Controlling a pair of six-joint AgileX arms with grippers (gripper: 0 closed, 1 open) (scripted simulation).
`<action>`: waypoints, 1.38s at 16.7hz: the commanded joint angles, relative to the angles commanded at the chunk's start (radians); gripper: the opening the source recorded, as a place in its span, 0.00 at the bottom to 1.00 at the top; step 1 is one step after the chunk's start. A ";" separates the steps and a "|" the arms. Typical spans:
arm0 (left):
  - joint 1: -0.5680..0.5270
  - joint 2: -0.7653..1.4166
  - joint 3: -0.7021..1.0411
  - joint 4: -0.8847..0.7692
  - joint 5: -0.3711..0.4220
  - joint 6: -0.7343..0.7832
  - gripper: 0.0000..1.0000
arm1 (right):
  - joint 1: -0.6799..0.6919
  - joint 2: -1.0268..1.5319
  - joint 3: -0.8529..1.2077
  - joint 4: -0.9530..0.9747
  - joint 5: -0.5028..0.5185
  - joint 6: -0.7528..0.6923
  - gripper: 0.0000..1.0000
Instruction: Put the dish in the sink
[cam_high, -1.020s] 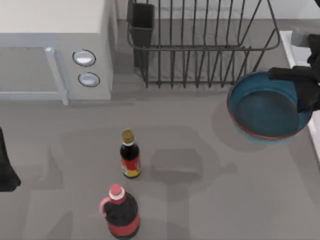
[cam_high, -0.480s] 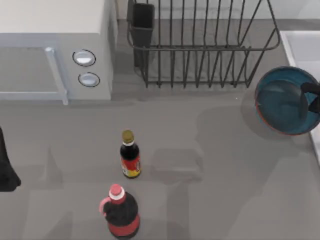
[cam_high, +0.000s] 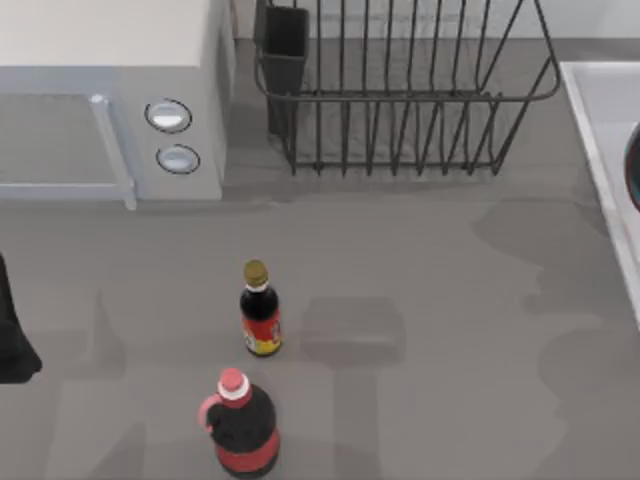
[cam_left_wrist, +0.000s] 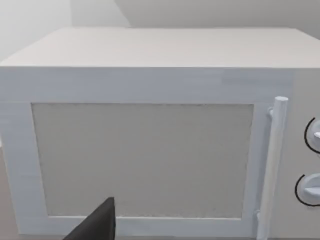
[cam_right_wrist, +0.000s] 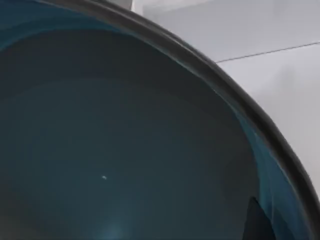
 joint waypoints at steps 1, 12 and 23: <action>0.000 0.000 0.000 0.000 0.000 0.000 1.00 | -0.033 -0.021 -0.022 0.091 -0.013 -0.011 0.00; 0.000 0.000 0.000 0.000 0.000 0.000 1.00 | -0.178 -0.166 -0.061 0.445 -0.068 -0.052 0.00; 0.000 0.000 0.000 0.000 0.000 0.000 1.00 | -0.186 0.254 -0.112 0.917 -0.067 -0.055 0.00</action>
